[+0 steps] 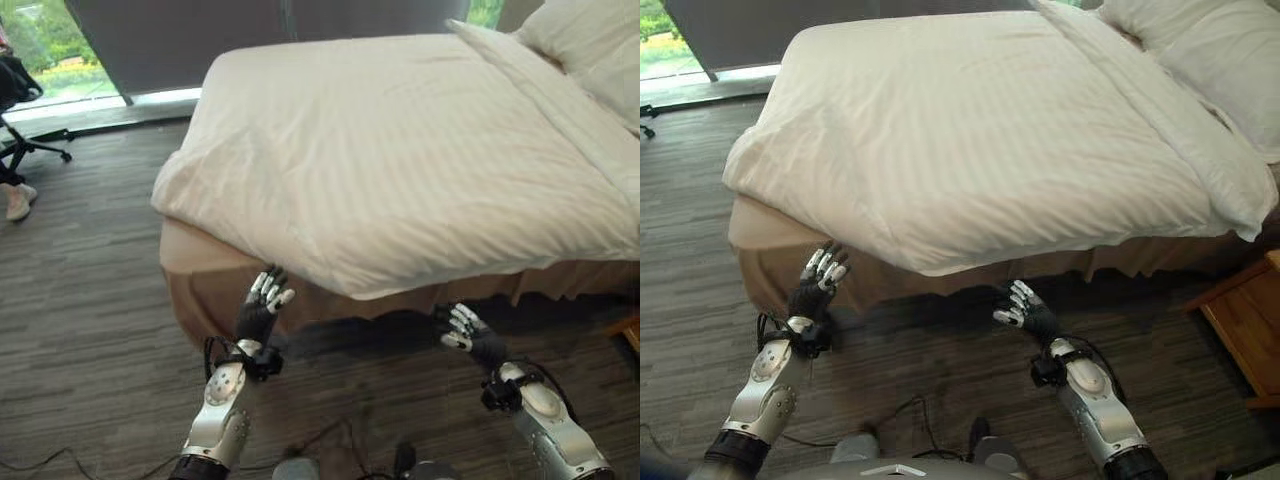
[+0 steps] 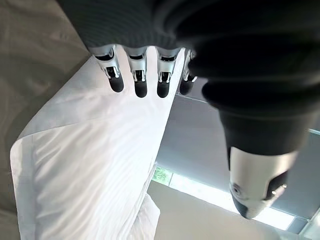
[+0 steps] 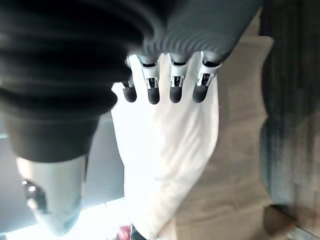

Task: Making the bed.

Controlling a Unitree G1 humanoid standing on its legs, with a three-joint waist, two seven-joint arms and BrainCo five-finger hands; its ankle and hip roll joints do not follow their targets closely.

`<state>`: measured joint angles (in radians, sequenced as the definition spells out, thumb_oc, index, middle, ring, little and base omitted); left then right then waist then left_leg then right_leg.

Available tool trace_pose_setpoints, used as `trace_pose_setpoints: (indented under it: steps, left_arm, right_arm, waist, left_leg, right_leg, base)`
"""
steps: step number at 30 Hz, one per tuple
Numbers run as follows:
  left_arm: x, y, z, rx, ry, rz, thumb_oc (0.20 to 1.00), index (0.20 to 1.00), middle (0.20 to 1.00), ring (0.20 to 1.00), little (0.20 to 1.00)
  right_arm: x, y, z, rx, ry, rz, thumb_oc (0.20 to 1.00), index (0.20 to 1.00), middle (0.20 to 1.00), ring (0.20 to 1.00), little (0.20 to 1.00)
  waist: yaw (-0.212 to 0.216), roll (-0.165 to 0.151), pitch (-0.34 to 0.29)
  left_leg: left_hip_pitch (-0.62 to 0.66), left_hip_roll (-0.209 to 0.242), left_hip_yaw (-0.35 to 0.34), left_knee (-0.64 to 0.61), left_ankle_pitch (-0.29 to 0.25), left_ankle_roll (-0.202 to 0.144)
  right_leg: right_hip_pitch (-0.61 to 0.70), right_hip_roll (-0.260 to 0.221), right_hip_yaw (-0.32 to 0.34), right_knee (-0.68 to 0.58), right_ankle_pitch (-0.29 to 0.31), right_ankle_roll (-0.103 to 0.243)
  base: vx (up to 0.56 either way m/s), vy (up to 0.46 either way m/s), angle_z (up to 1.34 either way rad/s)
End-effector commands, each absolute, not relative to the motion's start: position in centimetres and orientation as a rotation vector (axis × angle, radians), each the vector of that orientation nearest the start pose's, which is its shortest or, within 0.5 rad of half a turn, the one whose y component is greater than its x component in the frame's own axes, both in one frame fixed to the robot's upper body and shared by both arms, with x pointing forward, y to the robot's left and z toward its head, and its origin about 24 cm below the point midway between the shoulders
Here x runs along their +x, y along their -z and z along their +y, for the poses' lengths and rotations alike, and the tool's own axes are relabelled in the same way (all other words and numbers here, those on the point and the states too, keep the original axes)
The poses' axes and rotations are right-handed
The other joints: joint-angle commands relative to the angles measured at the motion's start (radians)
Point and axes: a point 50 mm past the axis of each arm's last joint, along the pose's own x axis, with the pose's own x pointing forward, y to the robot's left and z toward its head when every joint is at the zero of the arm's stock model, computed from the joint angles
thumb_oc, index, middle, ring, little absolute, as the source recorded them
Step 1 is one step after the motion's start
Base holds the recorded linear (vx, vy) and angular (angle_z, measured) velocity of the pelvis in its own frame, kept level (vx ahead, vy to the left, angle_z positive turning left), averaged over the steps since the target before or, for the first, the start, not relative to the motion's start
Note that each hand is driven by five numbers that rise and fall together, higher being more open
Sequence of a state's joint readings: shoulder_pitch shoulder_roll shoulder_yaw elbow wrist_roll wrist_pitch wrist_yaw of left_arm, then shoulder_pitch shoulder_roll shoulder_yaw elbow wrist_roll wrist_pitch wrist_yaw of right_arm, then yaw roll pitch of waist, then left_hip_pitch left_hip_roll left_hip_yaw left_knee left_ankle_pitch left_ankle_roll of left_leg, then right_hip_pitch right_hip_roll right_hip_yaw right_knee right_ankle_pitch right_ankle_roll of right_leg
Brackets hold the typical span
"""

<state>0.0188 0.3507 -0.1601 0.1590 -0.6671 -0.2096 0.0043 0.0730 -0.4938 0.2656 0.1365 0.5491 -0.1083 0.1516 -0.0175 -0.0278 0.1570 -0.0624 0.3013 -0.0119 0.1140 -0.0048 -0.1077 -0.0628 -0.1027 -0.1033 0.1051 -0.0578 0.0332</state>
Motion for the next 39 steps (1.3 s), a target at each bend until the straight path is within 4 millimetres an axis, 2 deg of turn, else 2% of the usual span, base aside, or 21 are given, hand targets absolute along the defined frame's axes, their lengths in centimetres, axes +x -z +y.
trace_pose_setpoints:
  steps: [1,5,7,9,10,11,12,13,14,15,16,17,19,20,22,25,29,32,37,38,39]
  left_arm:
    - [24.8,-5.3,20.9,-0.365,-0.026,-0.143,1.000,1.000,1.000,1.000,1.000]
    - [24.7,-5.5,21.0,-0.353,-0.006,-0.149,1.000,1.000,1.000,1.000,1.000]
    - [24.6,-5.5,21.4,-0.348,-0.002,-0.147,1.000,1.000,1.000,1.000,1.000]
    - [24.8,-5.2,21.0,-0.346,0.022,-0.122,1.000,1.000,1.000,1.000,1.000]
    - [25.3,-5.4,20.7,-0.314,0.041,-0.119,1.000,1.000,1.000,1.000,1.000]
    - [25.2,-5.7,21.1,-0.292,0.042,-0.124,1.000,1.000,1.000,1.000,1.000]
    - [25.2,-5.7,21.1,-0.292,0.042,-0.124,1.000,1.000,1.000,1.000,1.000]
    - [24.8,-5.5,21.7,-0.244,0.041,-0.111,1.000,1.000,1.000,1.000,1.000]
    - [24.8,-5.5,21.7,-0.244,0.041,-0.111,1.000,1.000,1.000,1.000,1.000]
    - [24.7,-5.0,22.1,-0.195,0.057,-0.078,1.000,1.000,1.000,1.000,1.000]
    - [24.5,-5.0,22.5,-0.167,0.048,-0.073,1.000,1.000,1.000,1.000,1.000]
    - [24.5,-5.0,22.5,-0.167,0.048,-0.073,1.000,1.000,1.000,1.000,1.000]
    - [24.3,-5.0,22.9,-0.147,0.041,-0.063,1.000,1.000,1.000,1.000,1.000]
    - [24.2,-4.8,22.7,-0.158,0.043,-0.064,1.000,1.000,1.000,1.000,1.000]
    - [24.2,-4.6,22.5,-0.175,0.035,-0.061,1.000,1.000,1.000,1.000,1.000]
    - [23.7,-3.5,21.5,-0.244,0.038,-0.029,1.000,1.000,1.000,1.000,1.000]
    - [23.5,-2.4,20.3,-0.292,0.062,0.021,1.000,1.000,1.000,1.000,1.000]
    - [23.6,-2.3,19.5,-0.317,0.078,0.023,1.000,1.000,1.000,1.000,1.000]
    - [23.6,-2.5,19.5,-0.324,0.080,0.014,1.000,1.000,1.000,1.000,1.000]
    - [23.8,-2.7,19.6,-0.322,0.079,0.005,1.000,1.000,1.000,1.000,1.000]
    - [24.2,-3.2,19.4,-0.325,0.091,-0.019,1.000,1.000,1.000,1.000,1.000]
  right_arm:
    - [22.8,-1.8,-18.9,0.060,-0.339,0.129,1.000,1.000,1.000,1.000,1.000]
    - [22.8,-1.8,-19.1,0.042,-0.339,0.135,1.000,1.000,1.000,1.000,1.000]
    - [22.9,-1.6,-19.1,0.056,-0.337,0.144,1.000,1.000,1.000,1.000,1.000]
    - [22.6,-0.9,-19.1,0.089,-0.293,0.164,1.000,1.000,1.000,1.000,1.000]
    - [22.7,-0.7,-18.7,0.133,-0.242,0.154,1.000,1.000,1.000,1.000,1.000]
    - [22.7,-0.8,-18.3,0.209,-0.219,0.143,1.000,1.000,1.000,1.000,1.000]
    - [22.7,-0.8,-18.3,0.209,-0.220,0.142,1.000,1.000,1.000,1.000,1.000]
    - [22.3,-0.3,-17.6,0.320,-0.222,0.154,1.000,1.000,1.000,1.000,1.000]
    - [22.3,-0.3,-17.6,0.320,-0.223,0.154,1.000,1.000,1.000,1.000,1.000]
    - [22.0,-0.2,-17.2,0.336,-0.257,0.166,1.000,1.000,1.000,1.000,1.000]
    - [21.9,-0.2,-17.4,0.322,-0.271,0.166,1.000,1.000,1.000,1.000,1.000]
    - [21.9,-0.2,-17.4,0.322,-0.271,0.166,1.000,1.000,1.000,1.000,1.000]
    - [21.5,0.1,-17.8,0.278,-0.287,0.189,1.000,1.000,1.000,1.000,1.000]
    - [21.4,0.5,-17.9,0.263,-0.286,0.211,1.000,1.000,1.000,1.000,1.000]
    - [21.6,0.5,-18.0,0.251,-0.295,0.214,1.000,1.000,1.000,1.000,1.000]
    - [21.7,-0.1,-18.4,0.235,-0.296,0.188,1.000,1.000,1.000,1.000,1.000]
    - [21.4,0.0,-18.8,0.253,-0.260,0.188,1.000,1.000,1.000,1.000,1.000]
    - [21.3,0.3,-18.6,0.252,-0.260,0.205,1.000,1.000,1.000,1.000,1.000]
    - [21.1,0.5,-18.7,0.262,-0.256,0.214,1.000,1.000,1.000,1.000,1.000]
    - [21.0,0.5,-18.8,0.276,-0.251,0.214,1.000,1.000,1.000,1.000,1.000]
    - [21.1,0.4,-18.9,0.285,-0.248,0.204,1.000,1.000,1.000,1.000,1.000]
  waist:
    - [0.032,0.010,-0.025]
    - [0.036,0.021,-0.039]
    - [0.038,0.017,-0.043]
    - [0.025,-0.001,-0.040]
    - [0.019,-0.009,-0.017]
    - [0.014,0.005,0.005]
    - [0.014,0.003,0.003]
    - [-0.007,0.040,0.011]
    - [-0.008,0.039,0.009]
    - [-0.038,0.072,0.014]
    - [-0.035,0.070,0.015]
    - [-0.035,0.070,0.014]
    - [-0.032,0.062,0.011]
    - [-0.035,0.058,0.008]
    - [-0.030,0.050,-0.001]
    - [-0.025,0.033,-0.016]
    - [-0.027,0.020,-0.036]
    - [-0.026,0.013,-0.056]
    - [-0.024,0.004,-0.067]
    - [-0.026,-0.005,-0.059]
    - [-0.022,-0.031,-0.027]
  left_leg:
    - [0.031,0.078,-0.130,-0.052,0.295,-0.068]
    - [0.024,0.088,-0.176,-0.023,0.279,-0.094]
    - [0.017,0.051,-0.177,0.027,0.153,-0.091]
    - [0.038,0.006,-0.113,-0.003,-0.001,-0.059]
    - [0.045,-0.050,-0.070,-0.004,-0.045,-0.014]
    - [0.070,-0.077,-0.046,-0.032,-0.041,0.006]
    - [0.068,-0.080,-0.045,-0.034,-0.039,0.007]
    - [0.097,-0.105,-0.012,-0.098,-0.011,0.037]
    - [0.095,-0.106,-0.012,-0.099,-0.009,0.038]
    - [0.114,-0.127,0.006,-0.144,0.037,0.062]
    - [0.126,-0.156,0.034,-0.164,0.048,0.077]
    - [0.124,-0.156,0.033,-0.165,0.049,0.077]
    - [0.131,-0.219,0.065,-0.171,0.035,0.103]
    - [0.135,-0.238,0.070,-0.173,0.031,0.111]
    - [0.139,-0.257,0.088,-0.173,0.028,0.116]
    - [0.151,-0.285,0.109,-0.184,0.024,0.123]
    - [0.149,-0.308,0.126,-0.188,0.020,0.132]
    - [0.136,-0.315,0.188,-0.201,0.012,0.125]
    - [0.147,-0.304,0.221,-0.194,0.013,0.115]
    - [0.126,-0.299,0.223,-0.144,0.004,0.108]
    - [0.025,-0.284,0.224,0.050,0.021,0.077]
  right_leg:
    - [0.074,-0.123,0.075,-0.042,0.046,0.121]
    - [0.087,-0.191,0.109,-0.051,0.065,0.163]
    - [0.084,-0.246,0.137,-0.047,0.098,0.190]
    - [0.056,-0.320,0.169,0.011,0.225,0.209]
    - [-0.008,-0.355,0.197,0.066,0.420,0.178]
    - [-0.052,-0.373,0.176,0.095,0.511,0.176]
    - [-0.055,-0.375,0.177,0.094,0.513,0.177]
    - [-0.085,-0.359,0.141,0.166,0.498,0.166]
    - [-0.088,-0.360,0.141,0.166,0.500,0.167]
    - [-0.138,-0.213,0.170,0.274,0.396,0.149]
    - [-0.146,-0.173,0.093,0.297,0.346,0.145]
    - [-0.147,-0.173,0.092,0.296,0.347,0.144]
    - [-0.139,-0.083,-0.023,0.325,0.222,0.115]
    - [-0.148,-0.027,-0.019,0.327,0.177,0.109]
    - [-0.141,0.029,-0.016,0.304,0.137,0.098]
    - [-0.104,0.081,-0.018,0.238,0.112,0.078]
    - [-0.062,0.090,-0.011,0.159,0.113,0.067]
    - [0.011,0.076,-0.024,-0.025,0.109,0.079]
    - [0.054,0.082,0.018,-0.097,0.120,0.070]
    - [0.059,0.078,0.029,-0.110,0.121,0.066]
    - [0.069,0.061,0.024,-0.118,0.120,0.052]
  base:
    - [0.16,0.465,-0.60]
    - [0.20,0.548,-0.25]
    - [0.16,0.480,0.02]
    - [0.14,0.721,-0.04]
    - [0.04,0.871,-0.28]
    - [0.01,0.696,-0.21]
    - [0.01,0.750,-0.09]
    - [0.03,0.502,-0.26]
    - [0.08,0.976,-0.15]
    - [0.05,0.747,0.02]
    - [0.05,0.745,0.00]
    - [0.03,0.509,-0.16]
    - [0.03,0.477,-0.30]
    - [0.01,0.294,-0.48]
    - [0.00,0.202,-0.65]
    - [0.01,0.156,-0.68]
    - [0.01,0.068,-0.38]
    - [-0.07,0.006,-0.32]
    - [-0.01,-0.057,-0.54]
    - [-0.15,-0.157,-0.16]
    - [-0.21,-0.157,-0.08]
